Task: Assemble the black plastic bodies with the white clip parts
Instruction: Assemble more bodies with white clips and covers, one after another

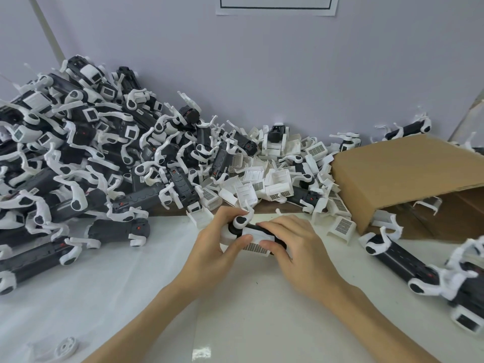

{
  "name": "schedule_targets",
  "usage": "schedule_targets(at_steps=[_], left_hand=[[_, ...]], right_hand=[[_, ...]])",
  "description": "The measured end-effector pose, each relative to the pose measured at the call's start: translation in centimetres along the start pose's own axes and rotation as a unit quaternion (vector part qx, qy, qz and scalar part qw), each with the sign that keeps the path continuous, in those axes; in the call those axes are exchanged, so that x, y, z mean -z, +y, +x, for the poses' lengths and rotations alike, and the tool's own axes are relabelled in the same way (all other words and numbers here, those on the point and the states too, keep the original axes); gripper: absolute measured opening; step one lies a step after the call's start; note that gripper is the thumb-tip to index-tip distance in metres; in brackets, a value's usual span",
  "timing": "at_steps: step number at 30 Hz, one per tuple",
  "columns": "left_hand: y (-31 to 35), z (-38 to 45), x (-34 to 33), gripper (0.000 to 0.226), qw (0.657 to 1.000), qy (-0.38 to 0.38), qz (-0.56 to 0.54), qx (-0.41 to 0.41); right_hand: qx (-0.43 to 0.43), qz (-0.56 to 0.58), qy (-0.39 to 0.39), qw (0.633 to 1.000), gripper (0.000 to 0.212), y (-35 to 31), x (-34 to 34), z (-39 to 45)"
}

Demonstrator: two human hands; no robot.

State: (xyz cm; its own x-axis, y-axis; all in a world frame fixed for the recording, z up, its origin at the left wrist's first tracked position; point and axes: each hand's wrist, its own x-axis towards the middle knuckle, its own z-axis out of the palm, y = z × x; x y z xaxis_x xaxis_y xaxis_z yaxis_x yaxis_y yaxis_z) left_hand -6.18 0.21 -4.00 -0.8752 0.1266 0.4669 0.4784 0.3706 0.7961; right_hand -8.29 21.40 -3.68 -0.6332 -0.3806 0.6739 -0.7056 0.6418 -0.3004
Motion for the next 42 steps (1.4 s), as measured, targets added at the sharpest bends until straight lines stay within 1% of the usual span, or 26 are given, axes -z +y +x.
schedule_targets(at_steps=[3, 9, 15, 18, 20, 21, 22, 24, 25, 27, 28, 29, 30, 31, 33, 35, 36, 37, 39, 42], left_hand=[[0.3, 0.0, -0.1, 0.034, 1.000, 0.010, 0.002, 0.000], [-0.1, -0.2, 0.1, 0.032, 1.000, 0.008, -0.012, 0.022], [0.1, -0.3, -0.2, 0.028, 1.000, 0.013, -0.015, 0.013], [0.4, 0.3, 0.4, 0.028, 0.999, 0.002, -0.024, 0.032], [0.7, 0.5, 0.7, 0.035, 1.000, -0.010, 0.003, 0.027], [0.8, 0.5, 0.9, 0.043, 0.999, -0.018, 0.039, 0.003], [0.8, 0.5, 0.9, 0.053, 0.995, -0.032, 0.084, -0.034], [0.8, 0.3, 1.1, 0.073, 0.976, -0.074, 0.171, -0.114], [0.8, 0.2, 1.0, 0.076, 0.966, -0.086, 0.198, -0.142], [1.1, 0.3, 0.7, 0.066, 0.961, -0.078, 0.197, -0.179], [1.3, 0.3, 0.4, 0.058, 0.965, -0.069, 0.172, -0.186], [1.5, 0.3, 0.1, 0.051, 0.971, -0.061, 0.140, -0.183], [1.7, 0.2, -0.1, 0.047, 0.978, -0.054, 0.110, -0.167], [1.7, 0.2, -0.2, 0.043, 0.985, -0.049, 0.089, -0.142], [1.6, 0.1, -0.2, 0.037, 0.994, -0.032, 0.068, -0.082], [1.3, 0.1, -0.2, 0.033, 0.999, -0.005, 0.048, -0.024], [1.3, 0.1, -0.1, 0.033, 0.999, 0.007, 0.036, -0.001], [1.2, 0.1, -0.1, 0.032, 0.999, 0.016, 0.029, 0.015], [1.1, 0.0, 0.0, 0.032, 0.999, 0.018, 0.026, 0.028], [1.2, 0.0, 0.3, 0.031, 0.999, 0.016, 0.024, 0.030]], right_hand=[[-0.008, 0.001, -0.004, 1.000, 0.027, -0.2, 0.2, 0.1], [-0.037, 0.041, -0.077, 0.996, 0.034, -0.2, 0.3, -0.3], [-0.046, 0.049, -0.069, 0.995, 0.024, -0.7, 0.4, 0.0], [-0.044, 0.040, -0.061, 0.996, 0.023, -0.8, 0.8, 0.3], [-0.068, 0.096, -0.061, 0.991, 0.023, -0.8, 1.1, 0.4], [-0.100, 0.157, -0.062, 0.981, 0.023, -0.8, 1.2, 0.5], [-0.142, 0.233, -0.060, 0.960, 0.022, -0.8, 1.5, 0.6], [-0.222, 0.366, -0.041, 0.903, 0.023, -0.6, 1.9, 0.8], [-0.259, 0.414, -0.040, 0.872, 0.023, -0.4, 2.0, 1.0], [-0.315, 0.476, -0.061, 0.819, 0.021, -0.2, 2.1, 1.2], [-0.329, 0.493, -0.073, 0.802, 0.024, -0.1, 2.1, 1.3], [-0.333, 0.504, -0.078, 0.794, 0.031, -0.1, 2.0, 1.2], [-0.323, 0.504, -0.077, 0.797, 0.035, -0.2, 1.8, 1.2], [-0.299, 0.493, -0.068, 0.814, 0.038, -0.2, 1.8, 1.1], [-0.230, 0.433, -0.055, 0.870, 0.035, -0.3, 1.9, 0.9], [-0.151, 0.322, -0.069, 0.932, 0.030, -0.1, 2.1, 0.7], [-0.115, 0.252, -0.087, 0.957, 0.032, 0.0, 2.1, 0.5], [-0.094, 0.188, -0.109, 0.972, 0.038, 0.1, 1.9, 0.4], [-0.095, 0.119, -0.130, 0.980, 0.047, -0.1, 1.4, 0.2], [-0.095, 0.082, -0.097, 0.987, 0.045, -0.2, 1.2, 0.2]])
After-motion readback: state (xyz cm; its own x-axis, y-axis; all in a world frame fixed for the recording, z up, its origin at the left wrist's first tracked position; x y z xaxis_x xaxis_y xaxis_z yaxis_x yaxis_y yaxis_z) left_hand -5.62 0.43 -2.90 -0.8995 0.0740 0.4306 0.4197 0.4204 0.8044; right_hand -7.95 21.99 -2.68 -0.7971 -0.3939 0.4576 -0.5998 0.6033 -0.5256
